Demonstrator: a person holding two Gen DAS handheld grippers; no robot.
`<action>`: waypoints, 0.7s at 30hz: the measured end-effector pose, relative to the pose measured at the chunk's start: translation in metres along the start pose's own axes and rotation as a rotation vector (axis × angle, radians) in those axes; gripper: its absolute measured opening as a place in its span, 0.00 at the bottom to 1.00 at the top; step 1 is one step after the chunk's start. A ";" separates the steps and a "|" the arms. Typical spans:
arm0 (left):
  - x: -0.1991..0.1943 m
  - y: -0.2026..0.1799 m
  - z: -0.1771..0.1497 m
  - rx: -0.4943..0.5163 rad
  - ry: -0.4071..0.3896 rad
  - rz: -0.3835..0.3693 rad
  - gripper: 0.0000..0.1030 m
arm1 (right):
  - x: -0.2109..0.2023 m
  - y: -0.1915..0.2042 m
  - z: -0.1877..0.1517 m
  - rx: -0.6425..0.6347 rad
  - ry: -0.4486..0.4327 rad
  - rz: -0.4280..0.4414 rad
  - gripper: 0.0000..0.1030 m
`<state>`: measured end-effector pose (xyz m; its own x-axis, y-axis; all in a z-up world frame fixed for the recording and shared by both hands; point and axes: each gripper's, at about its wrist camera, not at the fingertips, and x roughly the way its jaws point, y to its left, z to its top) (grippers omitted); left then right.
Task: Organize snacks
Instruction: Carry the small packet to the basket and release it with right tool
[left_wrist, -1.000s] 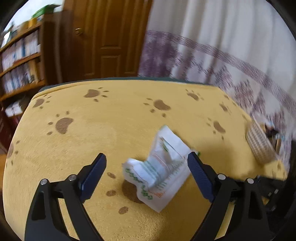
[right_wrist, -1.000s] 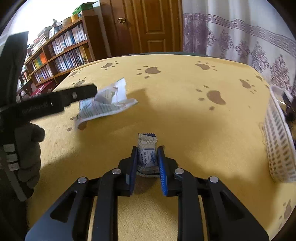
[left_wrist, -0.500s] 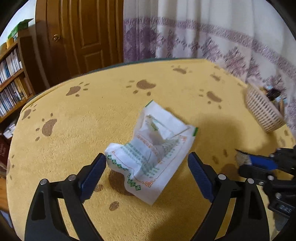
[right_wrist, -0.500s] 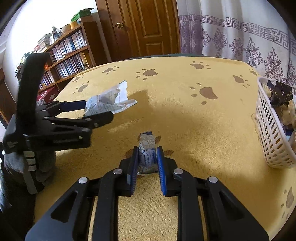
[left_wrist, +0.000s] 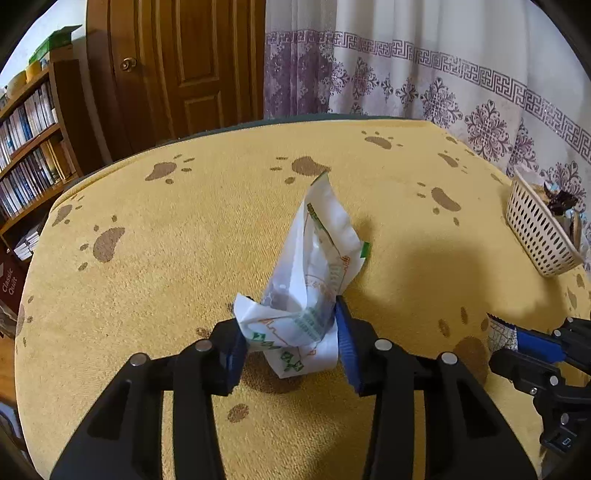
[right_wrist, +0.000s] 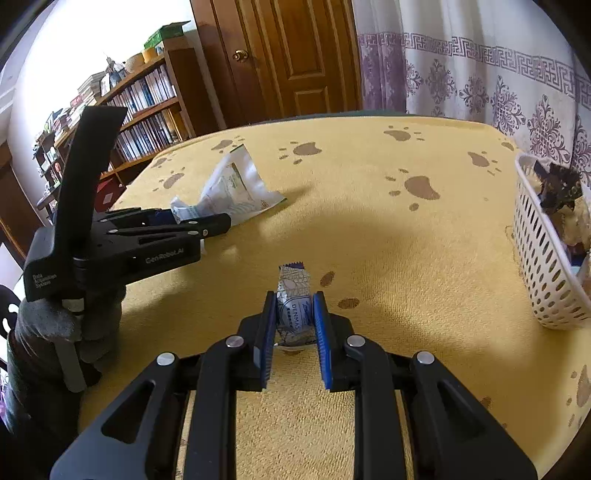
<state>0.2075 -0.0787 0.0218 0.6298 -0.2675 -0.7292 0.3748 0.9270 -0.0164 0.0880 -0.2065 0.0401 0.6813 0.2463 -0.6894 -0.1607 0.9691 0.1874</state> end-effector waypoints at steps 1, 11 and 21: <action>-0.002 0.001 0.001 -0.008 -0.007 -0.002 0.41 | -0.003 0.000 0.000 0.002 -0.008 0.000 0.20; -0.025 0.006 0.009 -0.078 -0.068 -0.041 0.41 | -0.037 -0.007 0.010 0.033 -0.086 -0.008 0.20; -0.034 0.003 0.014 -0.104 -0.085 -0.073 0.41 | -0.084 -0.043 0.022 0.108 -0.192 -0.089 0.20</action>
<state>0.1969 -0.0701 0.0556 0.6606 -0.3525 -0.6628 0.3517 0.9253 -0.1416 0.0530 -0.2695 0.1051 0.8145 0.1422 -0.5624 -0.0234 0.9768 0.2130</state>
